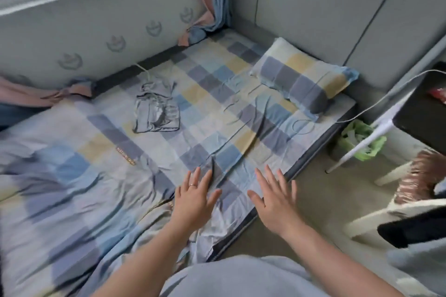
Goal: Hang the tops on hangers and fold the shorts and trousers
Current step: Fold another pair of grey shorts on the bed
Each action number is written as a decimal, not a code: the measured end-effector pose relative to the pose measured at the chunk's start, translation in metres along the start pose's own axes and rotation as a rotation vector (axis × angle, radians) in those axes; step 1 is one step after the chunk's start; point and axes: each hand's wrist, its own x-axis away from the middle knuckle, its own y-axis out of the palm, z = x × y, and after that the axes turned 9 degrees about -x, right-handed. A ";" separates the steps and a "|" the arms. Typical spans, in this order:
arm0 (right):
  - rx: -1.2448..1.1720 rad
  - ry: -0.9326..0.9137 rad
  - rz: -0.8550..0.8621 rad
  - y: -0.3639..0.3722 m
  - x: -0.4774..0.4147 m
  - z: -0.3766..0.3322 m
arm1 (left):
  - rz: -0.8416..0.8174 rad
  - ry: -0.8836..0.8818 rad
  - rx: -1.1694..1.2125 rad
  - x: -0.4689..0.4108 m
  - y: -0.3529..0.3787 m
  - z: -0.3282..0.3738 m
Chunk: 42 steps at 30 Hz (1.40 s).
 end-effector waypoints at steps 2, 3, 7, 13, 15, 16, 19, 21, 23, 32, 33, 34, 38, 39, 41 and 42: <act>0.032 -0.062 -0.068 0.008 -0.017 -0.030 | 0.019 -0.089 0.038 0.007 -0.007 -0.034; 0.050 -0.090 -0.100 0.011 -0.023 -0.044 | 0.026 -0.128 0.046 0.009 -0.011 -0.048; 0.137 -0.223 -0.184 0.014 -0.045 -0.090 | 0.045 -0.253 0.102 0.014 -0.025 -0.087; 0.228 -0.351 -0.220 0.015 -0.106 -0.140 | 0.124 -0.384 0.188 -0.006 -0.036 -0.119; 0.241 -0.384 -0.227 0.014 -0.129 -0.149 | 0.120 -0.422 0.215 -0.017 -0.038 -0.123; 0.239 -0.397 -0.234 0.013 -0.140 -0.153 | 0.111 -0.439 0.228 -0.022 -0.038 -0.124; 0.211 -0.422 -0.245 0.006 -0.172 -0.158 | 0.088 -0.476 0.233 -0.043 -0.043 -0.120; 0.194 -0.438 -0.250 0.000 -0.194 -0.157 | 0.088 -0.494 0.234 -0.063 -0.050 -0.117; 0.194 -0.445 -0.253 -0.007 -0.215 -0.155 | 0.101 -0.509 0.242 -0.084 -0.055 -0.116; 0.236 -0.420 -0.168 0.006 -0.300 -0.149 | 0.116 -0.483 0.269 -0.183 -0.039 -0.157; 0.240 -0.420 -0.156 0.017 -0.312 -0.154 | 0.113 -0.476 0.263 -0.197 -0.035 -0.172; 0.238 -0.418 -0.142 0.030 -0.326 -0.162 | 0.113 -0.468 0.254 -0.210 -0.031 -0.188; 0.281 -0.372 -0.155 0.081 -0.372 -0.211 | 0.087 -0.417 0.230 -0.252 -0.023 -0.267; 0.288 -0.340 -0.162 0.093 -0.381 -0.226 | 0.074 -0.396 0.221 -0.259 -0.025 -0.286; 0.304 -0.288 -0.182 0.111 -0.392 -0.255 | 0.047 -0.365 0.223 -0.272 -0.032 -0.318; 0.312 -0.274 -0.194 0.117 -0.396 -0.269 | 0.036 -0.360 0.235 -0.276 -0.035 -0.330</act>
